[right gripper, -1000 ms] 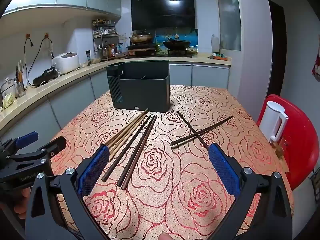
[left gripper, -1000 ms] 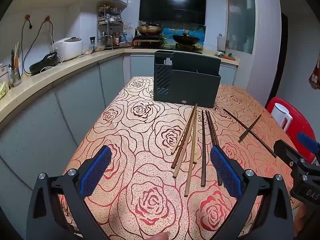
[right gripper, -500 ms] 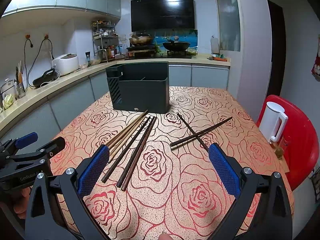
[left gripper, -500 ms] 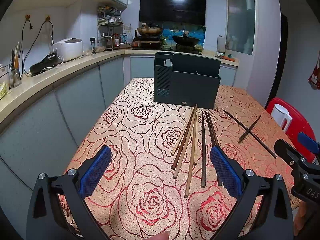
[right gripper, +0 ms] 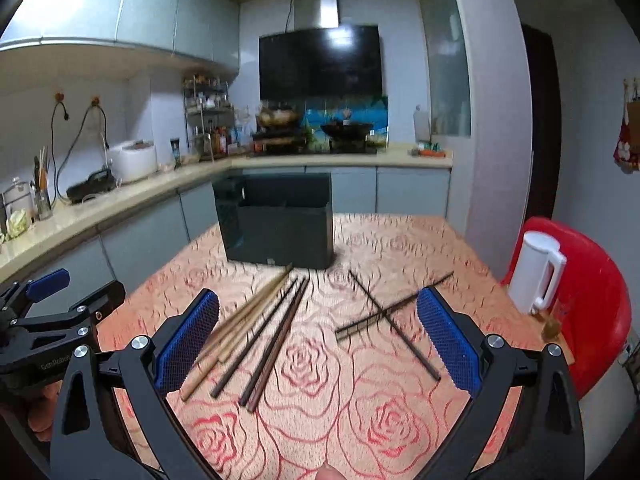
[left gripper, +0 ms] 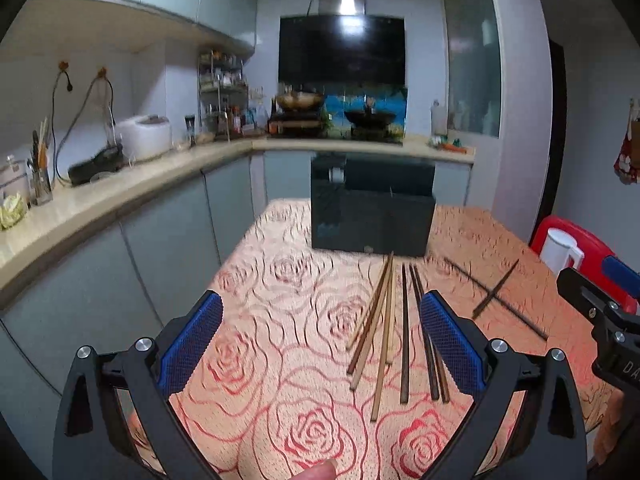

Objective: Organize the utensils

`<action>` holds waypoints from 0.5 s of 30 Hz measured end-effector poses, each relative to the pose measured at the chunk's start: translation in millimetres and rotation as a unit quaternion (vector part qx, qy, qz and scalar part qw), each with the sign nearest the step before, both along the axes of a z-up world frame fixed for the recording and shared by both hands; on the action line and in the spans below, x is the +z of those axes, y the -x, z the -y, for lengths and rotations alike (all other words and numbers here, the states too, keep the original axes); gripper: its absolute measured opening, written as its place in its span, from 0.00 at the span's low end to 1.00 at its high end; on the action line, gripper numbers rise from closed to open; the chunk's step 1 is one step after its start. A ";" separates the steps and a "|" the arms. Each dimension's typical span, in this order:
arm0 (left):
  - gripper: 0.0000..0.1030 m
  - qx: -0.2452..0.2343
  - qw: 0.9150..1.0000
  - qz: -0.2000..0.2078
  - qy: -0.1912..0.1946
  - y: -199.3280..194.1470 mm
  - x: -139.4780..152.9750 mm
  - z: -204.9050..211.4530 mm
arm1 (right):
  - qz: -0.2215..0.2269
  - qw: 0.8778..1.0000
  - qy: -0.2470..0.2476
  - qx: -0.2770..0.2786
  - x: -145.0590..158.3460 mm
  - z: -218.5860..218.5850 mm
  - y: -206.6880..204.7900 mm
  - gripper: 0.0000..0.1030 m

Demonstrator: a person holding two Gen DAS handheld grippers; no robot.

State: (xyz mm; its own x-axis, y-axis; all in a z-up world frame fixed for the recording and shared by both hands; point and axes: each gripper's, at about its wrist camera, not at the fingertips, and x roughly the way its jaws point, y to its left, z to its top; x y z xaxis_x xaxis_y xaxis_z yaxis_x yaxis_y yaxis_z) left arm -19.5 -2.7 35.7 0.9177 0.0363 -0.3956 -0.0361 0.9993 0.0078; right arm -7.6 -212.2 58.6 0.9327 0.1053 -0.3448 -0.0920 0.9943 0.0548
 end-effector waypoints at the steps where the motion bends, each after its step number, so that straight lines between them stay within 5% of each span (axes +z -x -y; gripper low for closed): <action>1: 0.93 0.001 1.000 0.006 -0.002 0.9 4.0 -0.4 | 0.006 1.000 0.002 0.000 4.7 -1.3 0.9 0.94; 15: 0.93 0.007 1.000 0.024 0.011 5.2 31.5 -10.7 | 0.019 1.000 -0.004 0.002 22.3 -6.2 4.2 0.94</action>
State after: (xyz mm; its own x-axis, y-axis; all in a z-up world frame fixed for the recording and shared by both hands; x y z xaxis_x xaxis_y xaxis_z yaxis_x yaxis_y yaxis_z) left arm -24.7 7.9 67.2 0.9354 0.0403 -0.3513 -0.0494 0.9986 -0.0168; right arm -11.7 -206.0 80.8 0.9446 0.1125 -0.3083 -0.0988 0.9933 0.0596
